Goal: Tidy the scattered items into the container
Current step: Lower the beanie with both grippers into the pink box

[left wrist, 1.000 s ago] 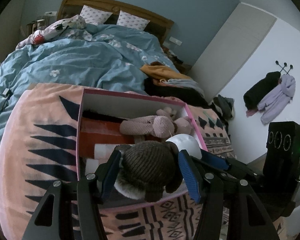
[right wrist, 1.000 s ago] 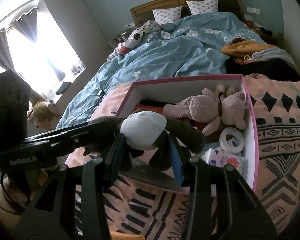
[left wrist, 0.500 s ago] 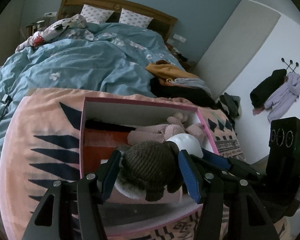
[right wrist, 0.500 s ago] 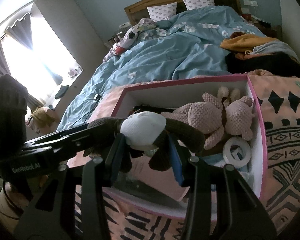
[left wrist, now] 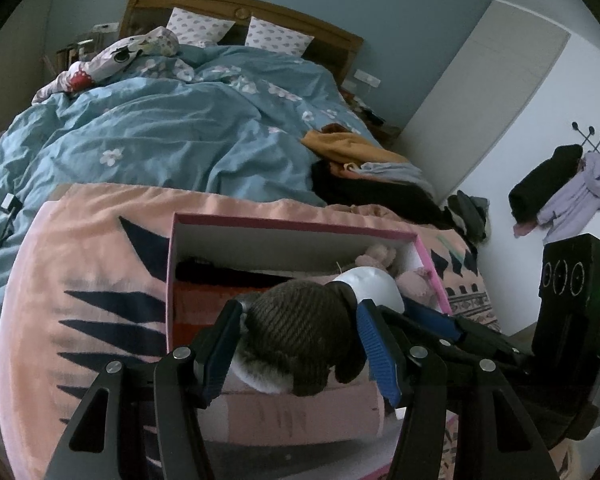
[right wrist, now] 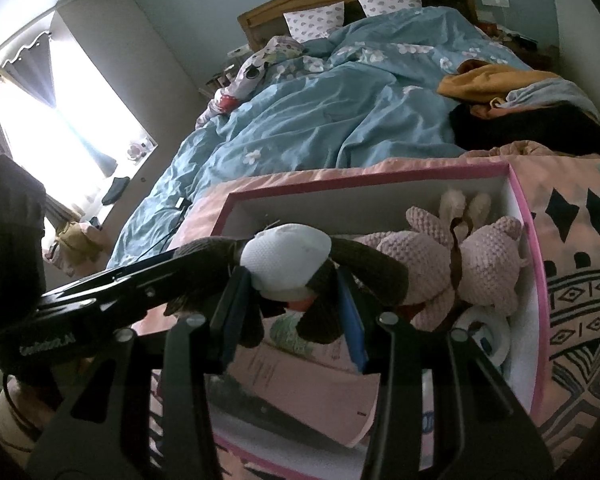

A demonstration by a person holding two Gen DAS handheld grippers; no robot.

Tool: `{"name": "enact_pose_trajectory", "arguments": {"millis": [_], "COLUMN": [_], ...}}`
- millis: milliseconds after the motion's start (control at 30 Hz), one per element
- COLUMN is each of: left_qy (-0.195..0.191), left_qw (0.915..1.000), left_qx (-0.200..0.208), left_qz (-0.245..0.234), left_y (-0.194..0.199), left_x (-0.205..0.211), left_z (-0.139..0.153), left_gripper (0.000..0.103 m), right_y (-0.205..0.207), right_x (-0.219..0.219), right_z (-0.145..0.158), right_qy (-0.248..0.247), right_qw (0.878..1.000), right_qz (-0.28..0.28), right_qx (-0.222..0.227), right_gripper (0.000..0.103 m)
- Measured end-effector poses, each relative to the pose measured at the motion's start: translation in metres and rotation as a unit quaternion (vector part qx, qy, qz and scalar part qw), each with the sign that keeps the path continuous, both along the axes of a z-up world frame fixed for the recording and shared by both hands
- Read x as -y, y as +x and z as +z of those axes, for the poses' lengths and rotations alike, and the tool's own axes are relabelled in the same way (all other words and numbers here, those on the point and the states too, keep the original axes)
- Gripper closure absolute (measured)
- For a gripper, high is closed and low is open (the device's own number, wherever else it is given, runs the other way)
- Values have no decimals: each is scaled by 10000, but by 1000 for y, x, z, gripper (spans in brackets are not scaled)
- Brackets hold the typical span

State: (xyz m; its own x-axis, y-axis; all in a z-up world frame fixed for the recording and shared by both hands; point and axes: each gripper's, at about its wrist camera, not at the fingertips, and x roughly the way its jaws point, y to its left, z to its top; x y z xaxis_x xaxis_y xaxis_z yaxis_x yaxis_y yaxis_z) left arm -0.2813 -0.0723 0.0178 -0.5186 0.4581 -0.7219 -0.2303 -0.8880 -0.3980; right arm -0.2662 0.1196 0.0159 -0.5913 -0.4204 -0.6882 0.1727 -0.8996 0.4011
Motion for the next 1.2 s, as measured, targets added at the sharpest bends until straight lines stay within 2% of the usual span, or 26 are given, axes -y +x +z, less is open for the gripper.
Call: {"name": "enact_pose_trajectory", "arguments": {"millis": [433, 667, 800, 933, 1100, 1200], "left_qy": [233, 21, -70, -39, -129, -75], "left_qw": [9991, 9988, 9992, 9994, 9993, 9994], "left_qx": [357, 473, 357, 254, -5, -46], "left_qz": [31, 137, 133, 240, 356, 343], "left_y": [-37, -44, -40, -37, -28, -21], "left_x": [12, 12, 10, 14, 15, 18], "left_z": [-29, -48, -47, -46, -36, -35], "left_gripper": [44, 44, 44, 44, 43, 43], "right_y": [-32, -43, -46, -45, -34, -23], "right_x": [10, 23, 21, 25, 19, 15], "right_z": [-23, -42, -52, -55, -51, -42], "right_qy": [155, 404, 337, 533, 566, 628], "right_qw": [9998, 9992, 9990, 9975, 9975, 9978], "right_qz": [-94, -16, -1, 213, 215, 113], "right_qx": [25, 76, 287, 422, 373, 176], "right_gripper": [57, 56, 53, 50, 48, 48]}}
